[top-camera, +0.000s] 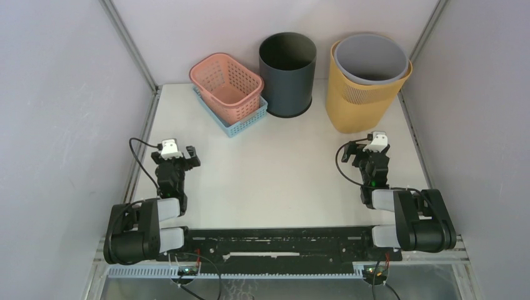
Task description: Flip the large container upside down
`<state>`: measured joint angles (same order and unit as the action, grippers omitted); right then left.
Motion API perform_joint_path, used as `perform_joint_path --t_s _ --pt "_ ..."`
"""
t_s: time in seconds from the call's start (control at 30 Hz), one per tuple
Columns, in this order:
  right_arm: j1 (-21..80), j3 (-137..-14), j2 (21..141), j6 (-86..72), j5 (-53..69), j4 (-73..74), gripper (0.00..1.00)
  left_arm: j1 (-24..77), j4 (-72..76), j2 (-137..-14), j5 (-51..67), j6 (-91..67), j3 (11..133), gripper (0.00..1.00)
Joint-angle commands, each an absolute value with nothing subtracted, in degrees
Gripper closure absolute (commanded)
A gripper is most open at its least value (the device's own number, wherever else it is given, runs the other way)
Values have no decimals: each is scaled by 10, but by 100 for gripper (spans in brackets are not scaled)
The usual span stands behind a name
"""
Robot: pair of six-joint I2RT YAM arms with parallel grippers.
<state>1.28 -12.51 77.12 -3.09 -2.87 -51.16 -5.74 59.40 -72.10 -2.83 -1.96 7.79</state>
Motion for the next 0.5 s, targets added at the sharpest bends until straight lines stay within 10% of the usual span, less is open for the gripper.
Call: perform_joint_path --t_s 0.0,0.47 --pt "20 -140 766 -21 -12 -531 0 -36 602 -715 -68 3 107 0" --pt "148 -265 491 -78 -178 -120 0 117 371 -551 -88 108 175 0"
